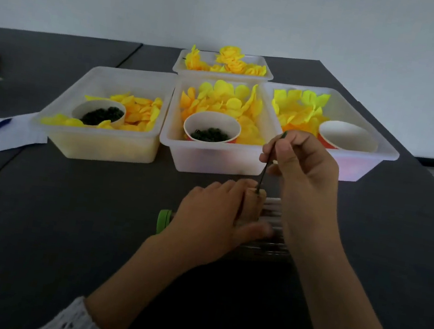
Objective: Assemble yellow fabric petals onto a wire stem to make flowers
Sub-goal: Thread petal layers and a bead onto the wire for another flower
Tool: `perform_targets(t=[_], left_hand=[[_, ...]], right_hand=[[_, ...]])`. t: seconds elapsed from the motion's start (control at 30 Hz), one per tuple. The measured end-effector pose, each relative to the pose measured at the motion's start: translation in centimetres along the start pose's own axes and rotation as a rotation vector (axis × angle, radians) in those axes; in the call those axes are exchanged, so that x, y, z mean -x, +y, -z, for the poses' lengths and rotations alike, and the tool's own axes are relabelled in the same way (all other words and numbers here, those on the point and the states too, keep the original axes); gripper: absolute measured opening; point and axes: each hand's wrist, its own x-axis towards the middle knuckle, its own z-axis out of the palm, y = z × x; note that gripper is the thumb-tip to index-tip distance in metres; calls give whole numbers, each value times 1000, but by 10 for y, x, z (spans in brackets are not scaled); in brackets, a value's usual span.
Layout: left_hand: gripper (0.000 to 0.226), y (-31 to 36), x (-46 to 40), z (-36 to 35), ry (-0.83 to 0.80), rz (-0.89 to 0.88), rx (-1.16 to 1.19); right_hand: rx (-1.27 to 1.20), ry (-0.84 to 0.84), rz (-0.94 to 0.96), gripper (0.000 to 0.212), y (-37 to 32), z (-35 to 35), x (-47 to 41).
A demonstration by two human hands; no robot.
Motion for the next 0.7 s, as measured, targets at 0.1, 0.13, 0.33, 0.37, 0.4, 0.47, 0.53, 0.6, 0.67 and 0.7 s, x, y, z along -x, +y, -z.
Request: perform_targets(t=[0.1, 0.13, 0.33, 0.37, 0.4, 0.47, 0.53, 0.6, 0.67, 0.7], left_hand=[[96, -8, 2, -5, -24, -4, -141], [96, -9, 2, -6, -7, -12, -142], [89, -14, -2, -6, 31, -37, -131], [87, -15, -4, -6, 28, -37, -128], [85, -16, -5, -5, 28, -36, -123], [84, -20, -7, -4, 35, -35, -106], [82, -25, -11, -1, 45, -41, -84], [78, -30, -16, 3, 53, -43, -69], [75, -37, -19, 7, 70, -33, -66], [74, -39, -21, 8, 76, -28, -70]], right_hand=[[37, -8, 24, 18, 2, -1, 1], [28, -9, 28, 18, 2, -2, 1], [6, -25, 61, 19, 1, -4, -9], [30, -43, 71, 17, 1, -5, -11], [52, -63, 78, 16, 2, -5, -13], [86, -95, 81, 13, 4, -6, -17], [106, -119, 86, 16, 6, -8, -22], [99, -137, 89, 20, 8, -10, -28], [92, -154, 94, 22, 10, -14, -33], [95, -163, 95, 21, 12, -17, -35]])
